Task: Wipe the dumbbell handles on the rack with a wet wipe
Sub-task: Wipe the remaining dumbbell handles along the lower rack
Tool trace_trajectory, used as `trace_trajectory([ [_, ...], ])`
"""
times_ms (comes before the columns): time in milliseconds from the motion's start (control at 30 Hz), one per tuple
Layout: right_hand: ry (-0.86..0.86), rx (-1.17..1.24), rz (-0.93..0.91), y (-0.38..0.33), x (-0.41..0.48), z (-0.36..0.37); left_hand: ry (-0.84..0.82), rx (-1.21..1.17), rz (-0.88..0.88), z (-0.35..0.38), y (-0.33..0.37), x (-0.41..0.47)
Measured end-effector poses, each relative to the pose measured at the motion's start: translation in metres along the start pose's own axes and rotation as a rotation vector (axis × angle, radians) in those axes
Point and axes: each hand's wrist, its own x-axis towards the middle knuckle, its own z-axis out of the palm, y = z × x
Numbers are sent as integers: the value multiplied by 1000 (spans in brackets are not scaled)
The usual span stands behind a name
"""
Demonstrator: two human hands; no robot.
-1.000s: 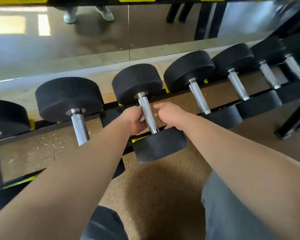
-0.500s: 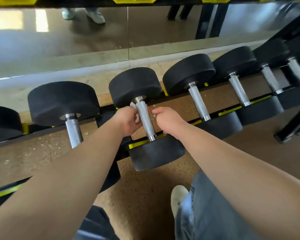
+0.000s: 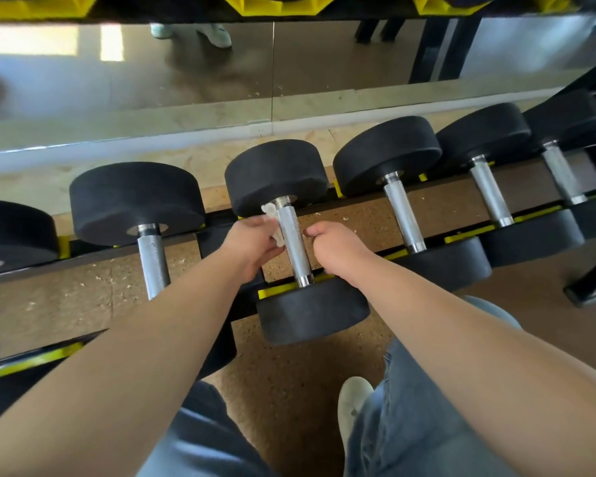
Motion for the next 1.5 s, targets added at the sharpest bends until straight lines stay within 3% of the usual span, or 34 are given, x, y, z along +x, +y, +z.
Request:
trace_trajectory([
  [67,11,7,-10,1,0,0,40,149,-9,-7,-5,-5],
  [200,-2,-75,-44,0,2,1,59,713,53,-8,-17,-34],
  [267,0,-125,-59,-1,4,2,73,814,115,-4,-22,-45],
  [433,13,-148,-108,3,7,2,212,735,291,8,-6,-39],
  [533,51,-24,-124,9,4,0,276,701,339,16,0,-30],
  [667,119,171,-181,17,-2,0,106,781,246,15,-12,-38],
  [767,87,140,-314,20,-6,-4,-22,859,139,9,-23,-47],
  [900,-44,-27,-447,24,-6,-8,57,601,139,7,-17,-49],
  [1000,-67,-44,-473,25,-2,-7,-43,344,111,2,-10,-50],
  [1067,-31,-41,-469,23,2,-7,-80,206,80,1,-13,-48],
  [1133,79,-42,-458,19,7,-8,7,125,76,1,-17,-42],
  [1233,179,74,-362,12,12,-10,52,142,75,3,-25,-34],
  [1400,-223,-306,-199,14,12,-10,81,161,117,6,-33,-34],
  [1500,-350,-312,-132,16,16,-19,120,188,160,9,-36,-36],
])
